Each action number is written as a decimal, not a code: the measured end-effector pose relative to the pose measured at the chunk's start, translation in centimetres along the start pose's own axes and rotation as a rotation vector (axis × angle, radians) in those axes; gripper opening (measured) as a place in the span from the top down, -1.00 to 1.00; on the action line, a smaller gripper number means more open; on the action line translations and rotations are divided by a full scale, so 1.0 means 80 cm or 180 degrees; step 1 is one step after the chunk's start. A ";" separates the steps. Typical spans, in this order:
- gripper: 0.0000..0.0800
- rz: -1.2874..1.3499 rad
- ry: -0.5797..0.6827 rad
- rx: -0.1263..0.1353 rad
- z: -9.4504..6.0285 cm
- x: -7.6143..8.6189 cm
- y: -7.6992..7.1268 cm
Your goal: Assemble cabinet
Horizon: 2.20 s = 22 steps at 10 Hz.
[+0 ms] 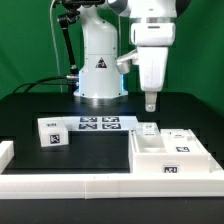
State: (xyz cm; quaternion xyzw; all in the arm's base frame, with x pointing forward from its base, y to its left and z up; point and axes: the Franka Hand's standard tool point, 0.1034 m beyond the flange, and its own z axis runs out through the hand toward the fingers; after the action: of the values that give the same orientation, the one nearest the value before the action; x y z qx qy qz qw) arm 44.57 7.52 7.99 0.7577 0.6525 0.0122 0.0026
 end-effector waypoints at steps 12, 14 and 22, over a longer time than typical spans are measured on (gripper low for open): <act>-1.00 0.0038 0.0156 0.0183 0.072 0.004 -0.061; -1.00 0.0045 0.0162 0.0197 0.075 0.005 -0.064; 0.83 0.0059 0.0180 0.0224 0.083 0.007 -0.069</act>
Offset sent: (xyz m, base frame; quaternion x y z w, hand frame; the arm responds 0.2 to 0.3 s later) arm 0.0000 0.0000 0.0000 0.0000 0.0000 0.0000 1.0000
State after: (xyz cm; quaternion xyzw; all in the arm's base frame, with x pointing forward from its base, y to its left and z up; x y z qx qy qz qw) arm 39.34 9.00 1.26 0.7627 0.6452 0.0107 -0.0425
